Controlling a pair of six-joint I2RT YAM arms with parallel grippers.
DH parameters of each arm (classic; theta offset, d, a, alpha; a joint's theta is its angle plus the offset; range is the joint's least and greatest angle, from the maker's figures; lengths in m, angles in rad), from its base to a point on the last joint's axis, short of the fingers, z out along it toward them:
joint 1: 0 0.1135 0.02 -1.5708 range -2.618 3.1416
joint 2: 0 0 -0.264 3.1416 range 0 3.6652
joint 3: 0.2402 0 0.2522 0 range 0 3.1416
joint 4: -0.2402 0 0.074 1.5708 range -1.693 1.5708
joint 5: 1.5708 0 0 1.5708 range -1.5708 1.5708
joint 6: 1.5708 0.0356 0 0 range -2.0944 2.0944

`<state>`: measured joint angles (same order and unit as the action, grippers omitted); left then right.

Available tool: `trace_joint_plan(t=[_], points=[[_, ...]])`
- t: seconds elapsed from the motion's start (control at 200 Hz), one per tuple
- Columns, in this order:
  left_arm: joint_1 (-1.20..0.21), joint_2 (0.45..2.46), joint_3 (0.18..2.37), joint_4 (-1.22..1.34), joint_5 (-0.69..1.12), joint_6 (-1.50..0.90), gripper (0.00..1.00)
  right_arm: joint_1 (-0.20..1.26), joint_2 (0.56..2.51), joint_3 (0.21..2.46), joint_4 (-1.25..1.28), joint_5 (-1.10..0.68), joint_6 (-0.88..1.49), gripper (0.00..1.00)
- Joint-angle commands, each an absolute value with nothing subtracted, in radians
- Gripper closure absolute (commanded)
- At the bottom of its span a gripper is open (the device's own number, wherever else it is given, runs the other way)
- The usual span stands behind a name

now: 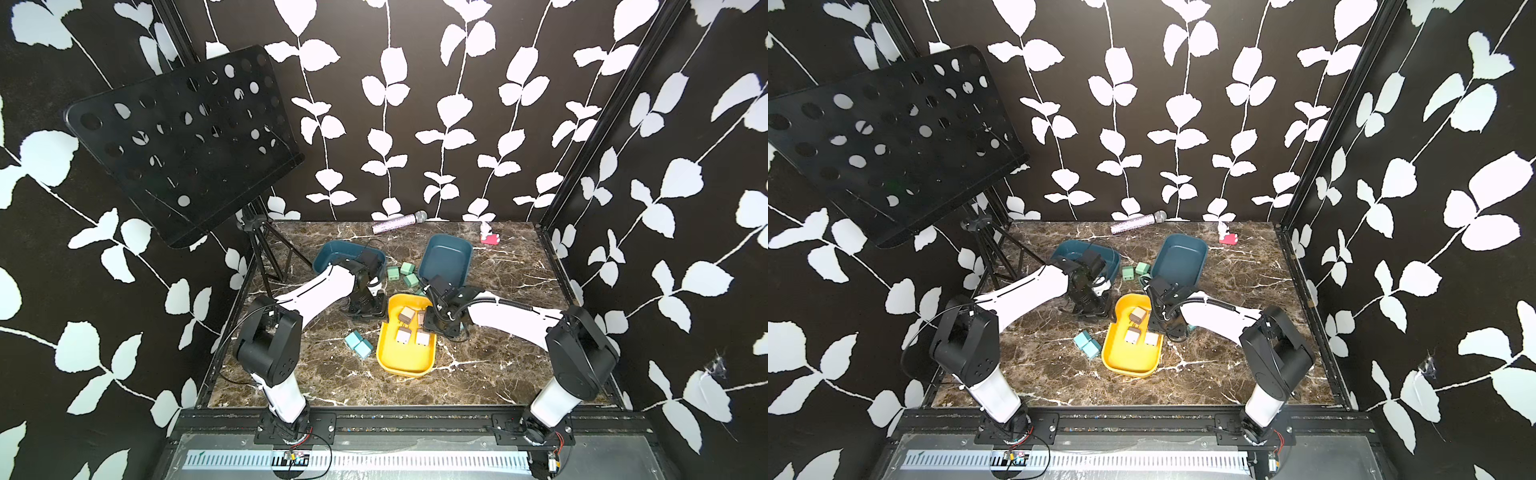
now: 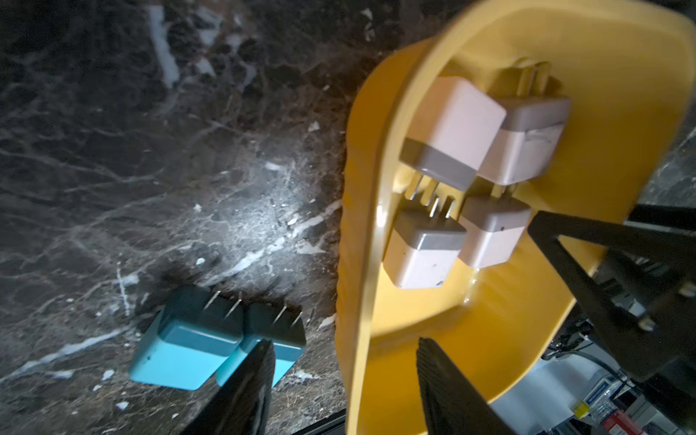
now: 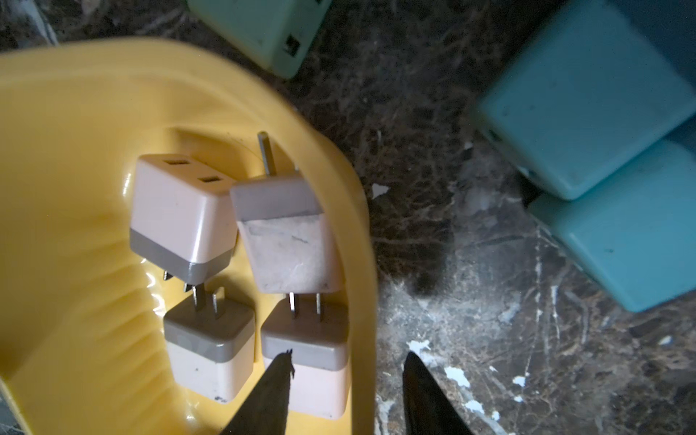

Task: Place the plugs by color into the storage box
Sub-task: Pick up the storage box at the center of the board, then place the storage box at the center of the board.

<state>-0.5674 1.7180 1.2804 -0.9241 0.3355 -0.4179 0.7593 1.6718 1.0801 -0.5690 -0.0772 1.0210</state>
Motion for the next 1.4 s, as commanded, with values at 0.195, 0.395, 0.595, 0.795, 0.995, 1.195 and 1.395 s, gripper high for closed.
trace_joint_plan(t=[0.195,0.395,0.595,0.795,0.995,1.195,1.395], points=[[-0.619,1.759,1.245,-0.885,0.288,-0.457,0.53,0.767,1.66,1.055,-0.548,-0.081,1.042,0.53],[-0.629,1.766,1.275,-0.872,0.35,-0.484,0.76,0.768,1.649,1.056,-0.533,-0.087,1.043,0.64],[-0.651,1.762,1.4,-0.941,0.376,-0.495,0.82,0.768,1.623,1.096,-0.525,-0.104,1.034,0.8],[-0.665,1.762,1.494,-1.007,0.391,-0.51,0.84,0.767,1.572,1.149,-0.576,-0.101,1.02,0.81],[-0.684,1.771,1.579,-1.042,0.393,-0.518,0.85,0.763,1.5,1.2,-0.64,-0.061,1.006,0.82],[-0.723,1.804,1.635,-1.033,0.39,-0.538,0.86,0.742,1.446,1.208,-0.693,-0.023,0.996,0.82],[-0.755,1.855,1.696,-0.979,0.403,-0.587,0.86,0.676,1.353,1.128,-0.698,0.003,0.997,0.83]])
